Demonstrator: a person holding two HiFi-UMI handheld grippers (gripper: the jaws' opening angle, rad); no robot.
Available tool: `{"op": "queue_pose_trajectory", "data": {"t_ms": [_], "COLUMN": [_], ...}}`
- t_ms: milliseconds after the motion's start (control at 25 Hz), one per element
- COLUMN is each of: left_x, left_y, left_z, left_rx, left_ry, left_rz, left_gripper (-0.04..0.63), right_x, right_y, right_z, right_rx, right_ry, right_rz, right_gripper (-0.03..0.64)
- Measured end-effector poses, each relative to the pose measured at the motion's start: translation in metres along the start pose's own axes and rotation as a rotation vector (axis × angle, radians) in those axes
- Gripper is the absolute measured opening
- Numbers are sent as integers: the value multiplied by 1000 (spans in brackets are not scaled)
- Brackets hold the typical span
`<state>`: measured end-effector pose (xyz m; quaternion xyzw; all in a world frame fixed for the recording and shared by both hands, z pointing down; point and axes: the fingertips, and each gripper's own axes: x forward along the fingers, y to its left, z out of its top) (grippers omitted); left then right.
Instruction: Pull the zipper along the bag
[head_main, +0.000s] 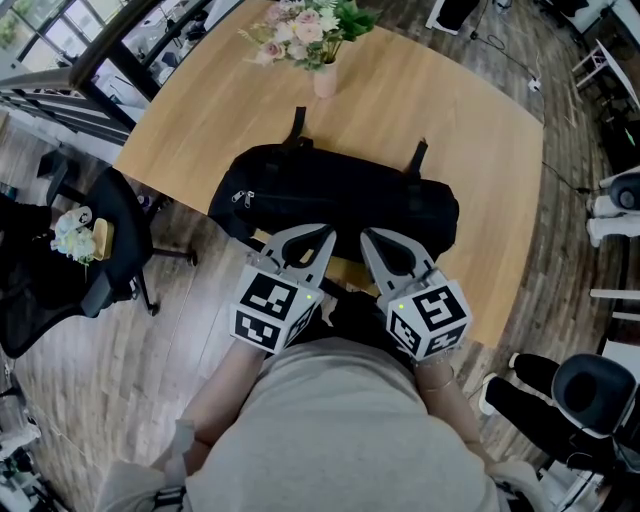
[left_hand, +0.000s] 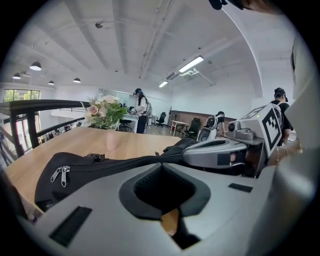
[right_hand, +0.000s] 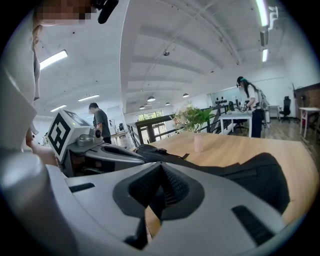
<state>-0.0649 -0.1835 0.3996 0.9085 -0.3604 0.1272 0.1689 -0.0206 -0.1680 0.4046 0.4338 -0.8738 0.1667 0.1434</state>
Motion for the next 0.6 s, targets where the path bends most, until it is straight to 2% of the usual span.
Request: {"op": "queue_pose_trajectory", "data": {"t_ms": [600], "left_x": [-6], "left_y": [-6], "left_z": [-4], "left_rx": [9], "left_ry": [11], "left_rz": [-26], "left_gripper": [20], "right_x": [-2], "right_y": [7], "right_z": [-5], "right_rx": [7], "right_ry": [10], "right_rz": [10], "right_gripper": [6]}}
